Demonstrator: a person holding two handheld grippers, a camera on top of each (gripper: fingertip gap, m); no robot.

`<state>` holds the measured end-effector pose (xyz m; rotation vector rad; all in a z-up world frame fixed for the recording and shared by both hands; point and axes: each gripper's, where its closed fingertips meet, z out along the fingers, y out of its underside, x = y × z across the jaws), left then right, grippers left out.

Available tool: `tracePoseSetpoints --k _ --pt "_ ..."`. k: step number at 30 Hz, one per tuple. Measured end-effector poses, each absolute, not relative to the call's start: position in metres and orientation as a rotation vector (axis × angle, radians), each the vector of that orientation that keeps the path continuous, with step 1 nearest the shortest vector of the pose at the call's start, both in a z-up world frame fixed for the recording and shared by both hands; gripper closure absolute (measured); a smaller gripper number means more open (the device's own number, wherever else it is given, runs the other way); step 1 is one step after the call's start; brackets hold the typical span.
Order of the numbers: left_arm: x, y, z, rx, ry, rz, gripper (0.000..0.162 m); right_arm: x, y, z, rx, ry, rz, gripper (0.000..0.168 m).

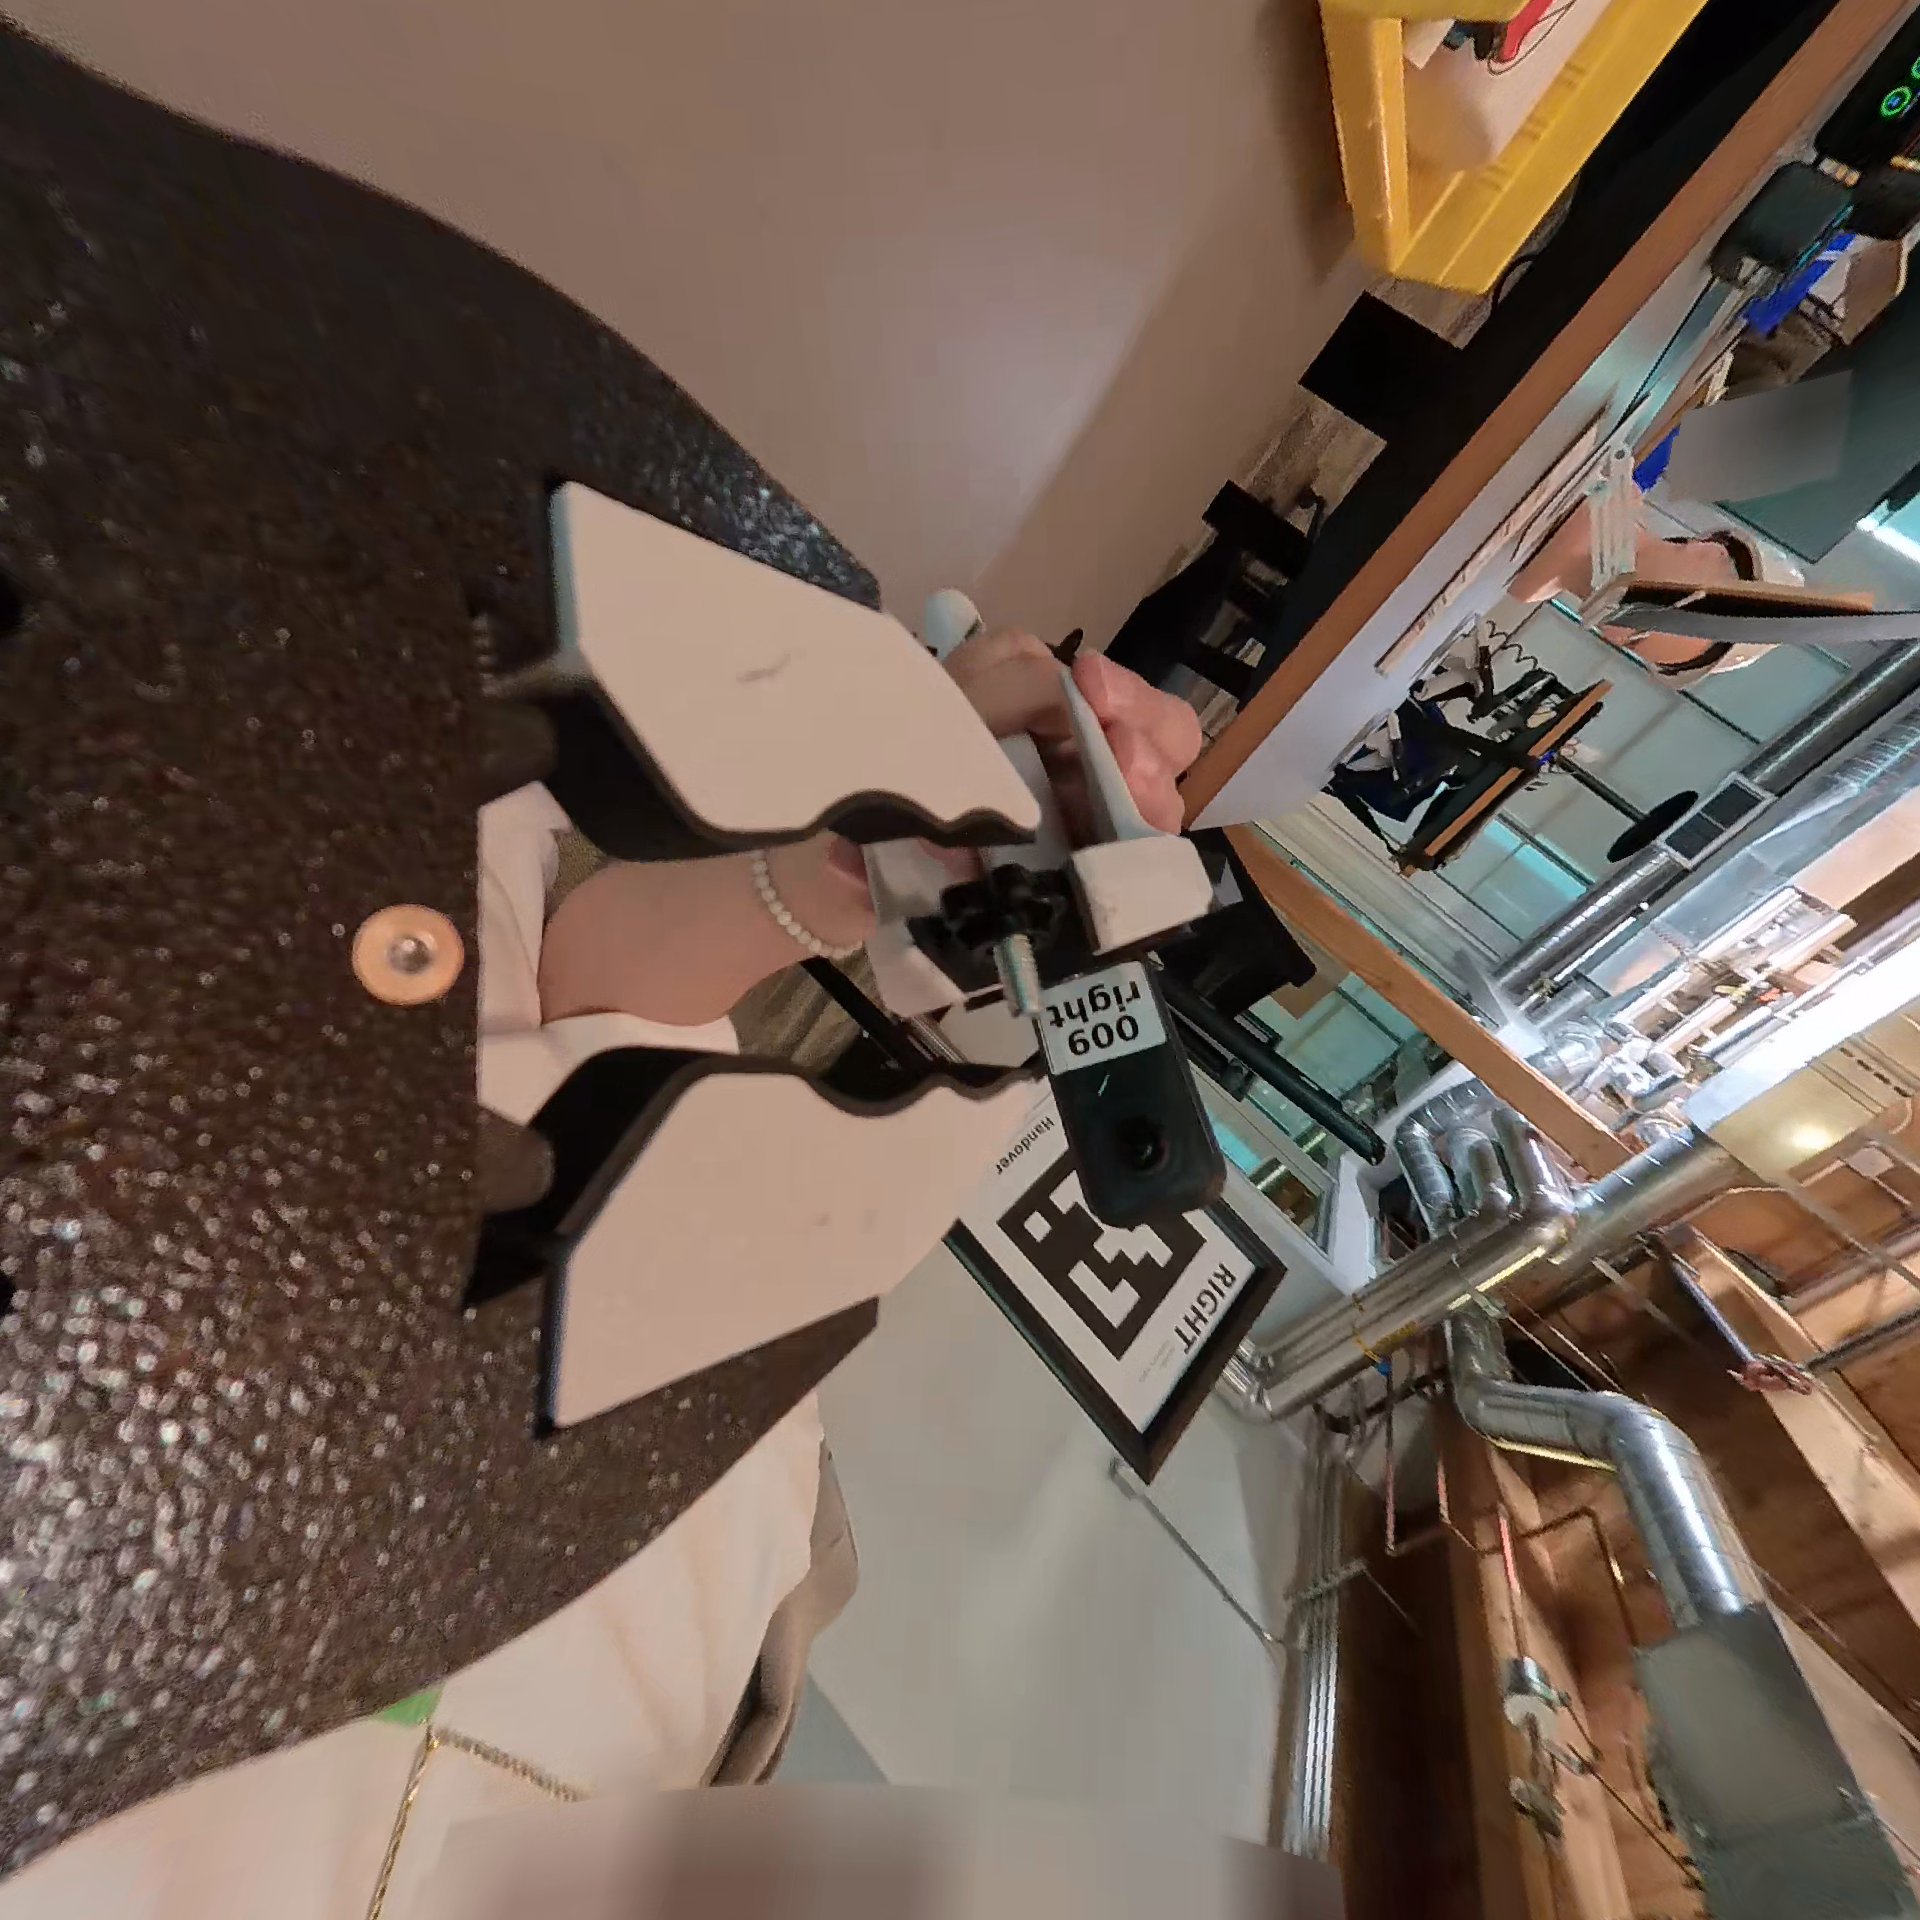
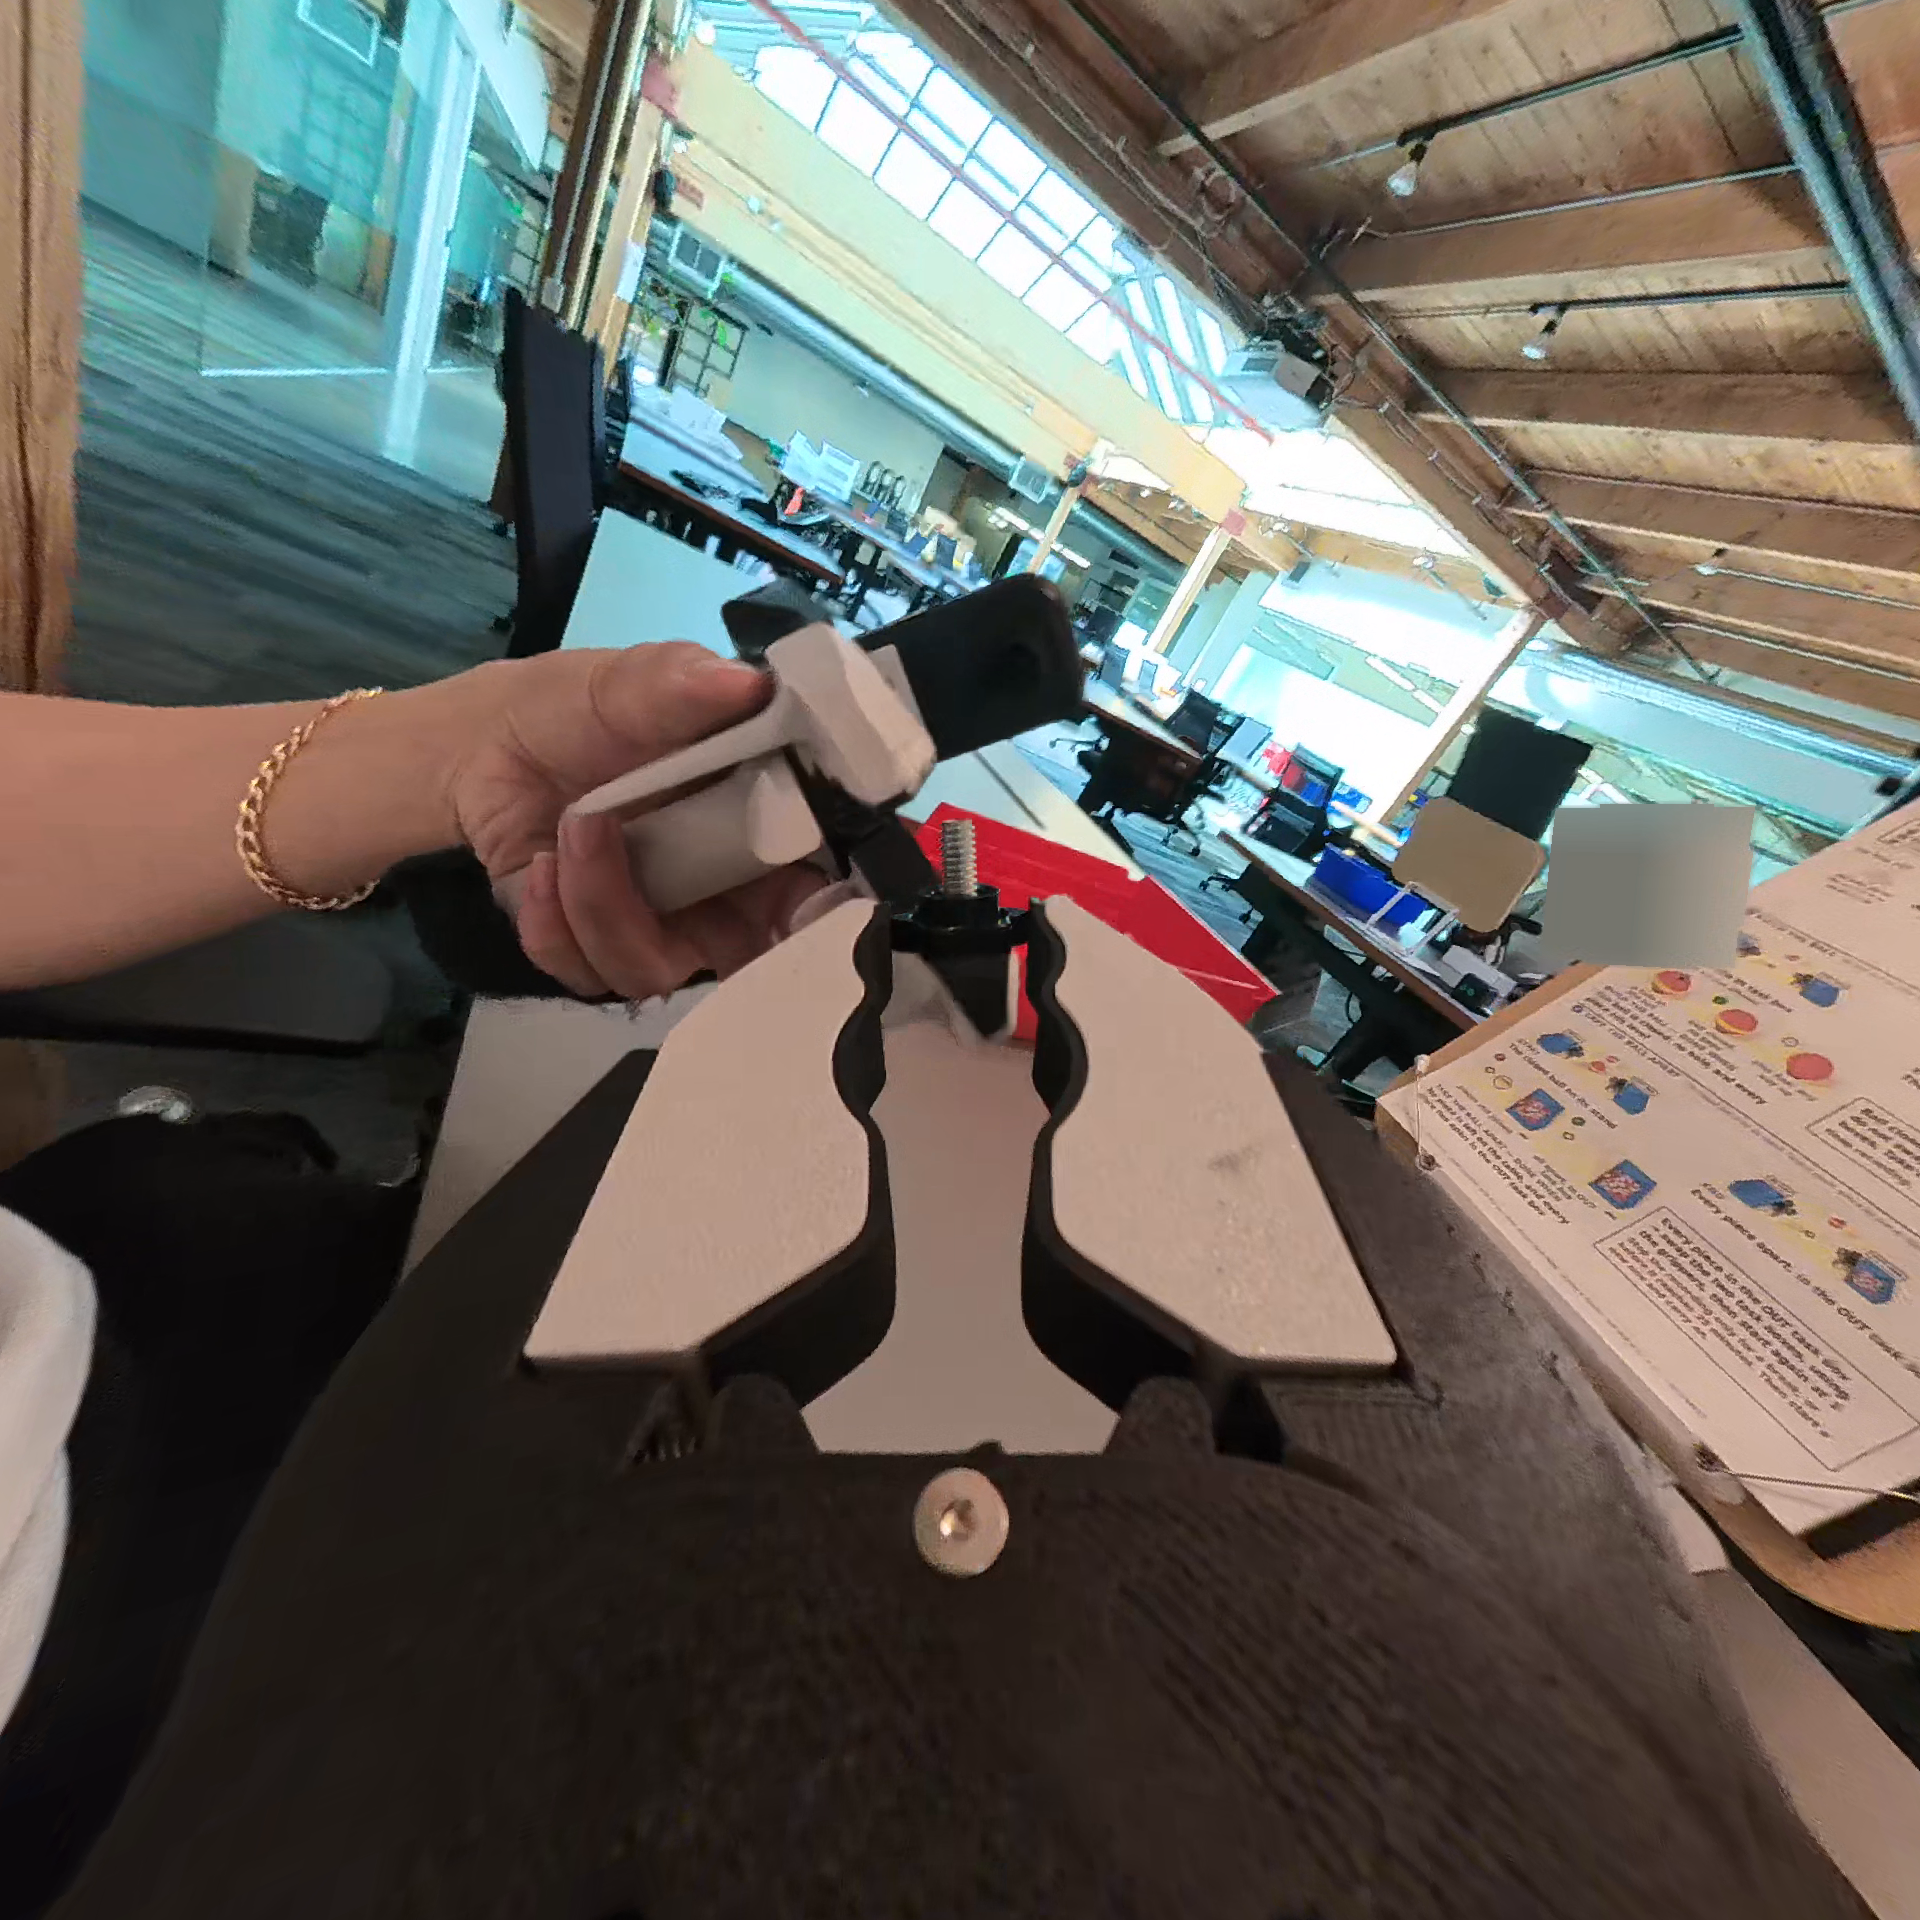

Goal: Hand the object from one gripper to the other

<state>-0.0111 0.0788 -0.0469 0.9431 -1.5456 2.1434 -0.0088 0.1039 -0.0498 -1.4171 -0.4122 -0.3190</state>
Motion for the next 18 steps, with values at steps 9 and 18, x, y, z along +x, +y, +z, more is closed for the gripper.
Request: tracePoseSetpoints --k 9,18 --pt "0.000 0.095 -0.064 0.961 -1.577 2.158 0.137 -0.001 0.117 -0.070 -1.501 -0.366 -0.323 0.143" --pt "0.017 0.129 -0.056 0.838 -1.786 2.537 0.137 0.011 0.114 -0.063 -1.430 0.182 0.457 0.116"
